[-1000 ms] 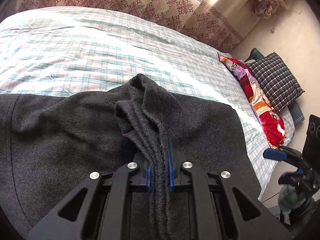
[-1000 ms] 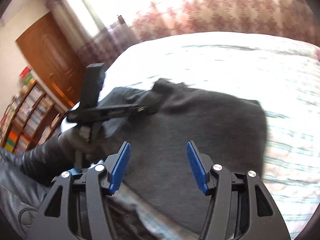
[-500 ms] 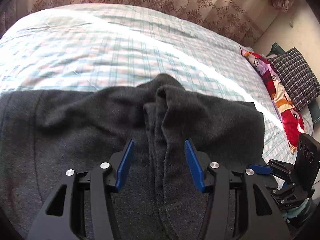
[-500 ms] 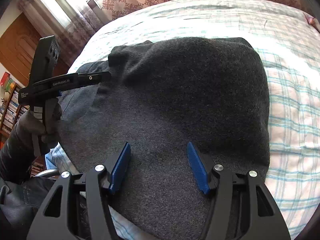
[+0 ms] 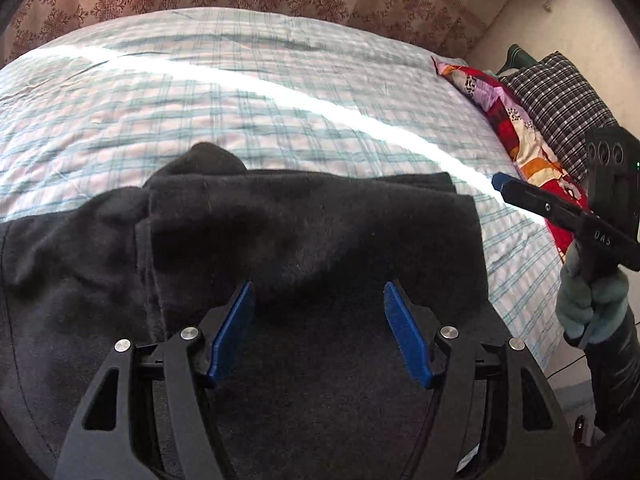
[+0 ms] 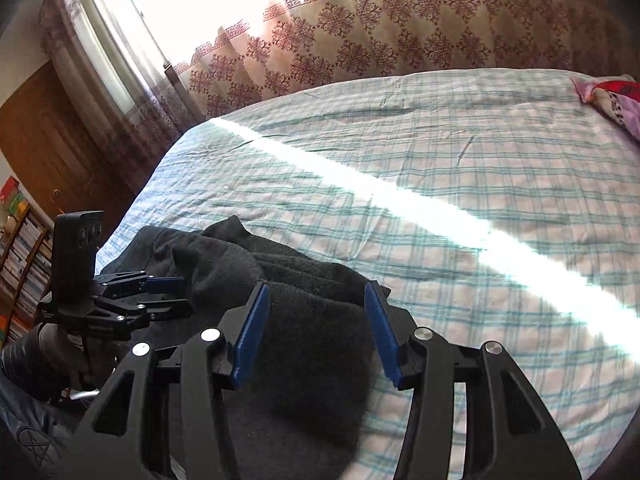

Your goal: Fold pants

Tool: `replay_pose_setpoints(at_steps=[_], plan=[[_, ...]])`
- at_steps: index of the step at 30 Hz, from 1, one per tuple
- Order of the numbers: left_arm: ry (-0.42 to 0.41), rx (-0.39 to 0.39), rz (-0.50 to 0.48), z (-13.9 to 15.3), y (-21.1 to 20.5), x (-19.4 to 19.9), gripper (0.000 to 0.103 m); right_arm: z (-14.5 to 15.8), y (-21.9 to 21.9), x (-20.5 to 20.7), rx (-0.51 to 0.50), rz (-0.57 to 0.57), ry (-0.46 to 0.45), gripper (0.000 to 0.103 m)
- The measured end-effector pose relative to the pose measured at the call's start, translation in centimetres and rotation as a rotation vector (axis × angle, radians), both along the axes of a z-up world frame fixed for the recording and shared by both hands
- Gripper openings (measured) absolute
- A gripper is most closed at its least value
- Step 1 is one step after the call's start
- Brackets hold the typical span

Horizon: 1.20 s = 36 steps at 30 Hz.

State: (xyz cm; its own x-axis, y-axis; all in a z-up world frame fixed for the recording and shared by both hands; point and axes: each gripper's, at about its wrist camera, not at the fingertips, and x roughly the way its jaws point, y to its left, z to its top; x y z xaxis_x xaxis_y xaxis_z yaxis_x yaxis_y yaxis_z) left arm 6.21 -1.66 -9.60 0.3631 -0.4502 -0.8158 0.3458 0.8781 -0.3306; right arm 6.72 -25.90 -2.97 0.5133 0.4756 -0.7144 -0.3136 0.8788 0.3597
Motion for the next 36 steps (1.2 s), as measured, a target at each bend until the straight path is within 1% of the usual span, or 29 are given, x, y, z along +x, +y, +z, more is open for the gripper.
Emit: replay_pose_setpoints(at_steps=[3, 5, 6, 8, 10, 12, 15, 17, 19, 20, 24, 26, 29, 30, 33, 36], plan=[[0.014, 0.031, -0.006, -1.0, 0.0, -0.1, 0.069, -2.1, 1.1, 1.4, -0.013, 0.104, 0.053, 0.044], [0.02, 0.06, -0.011, -1.6, 0.2, -0.3, 0.069, -2.5, 1.9, 1.0, -0.043, 0.158, 0.046, 0.044], [0.029, 0.072, -0.009, -1.9, 0.4, -0.4, 0.069, -2.3, 2.2, 0.7, -0.047, 0.187, 0.046, 0.044], [0.044, 0.07, -0.007, -2.5, 0.9, -0.7, 0.069, -1.9, 2.7, 0.0, -0.063, 0.25, 0.036, 0.044], [0.04, 0.075, -0.011, -2.6, 0.9, -1.0, 0.069, -1.5, 2.9, -1.0, -0.082, 0.317, 0.035, 0.044], [0.034, 0.091, -0.016, -2.6, 0.7, -1.3, 0.069, -1.4, 3.0, -1.3, -0.11, 0.356, 0.039, 0.044], [0.02, 0.124, -0.029, -2.7, 0.2, -1.7, 0.069, -1.1, 2.8, -0.5, -0.137, 0.398, 0.046, 0.044], [0.0, 0.159, -0.049, -2.7, -0.3, -2.3, 0.069, -1.0, 3.1, 0.7, -0.142, 0.429, 0.051, 0.044], [-0.023, 0.188, -0.068, -2.7, -0.7, -2.9, 0.07, -1.0, 3.5, 2.2, -0.086, 0.481, 0.084, 0.044], [-0.026, 0.189, -0.068, -2.8, -0.7, -3.1, 0.07, -1.1, 3.9, 2.8, -0.061, 0.513, 0.106, 0.044], [-0.014, 0.148, -0.054, -2.8, -0.1, -3.0, 0.07, -2.5, 6.3, 5.0, -0.003, 0.632, 0.199, 0.044], [-0.015, 0.142, -0.056, -2.8, 0.2, -3.1, 0.07, -3.6, 7.6, 6.2, 0.023, 0.668, 0.255, 0.045], [-0.017, 0.129, -0.059, -2.9, 0.8, -3.3, 0.07, -5.1, 9.1, 7.9, 0.081, 0.707, 0.338, 0.051], [-0.019, 0.124, -0.06, -2.9, 0.9, -3.3, 0.07, -5.5, 9.7, 8.5, 0.102, 0.716, 0.365, 0.051], [-0.021, 0.109, -0.059, -3.0, 1.6, -3.6, 0.07, -6.9, 11.2, 9.8, 0.202, 0.745, 0.47, 0.053], [-0.02, 0.097, -0.058, -3.0, 2.4, -3.8, 0.07, -7.1, 12.4, 9.8, 0.231, 0.795, 0.51, 0.053]])
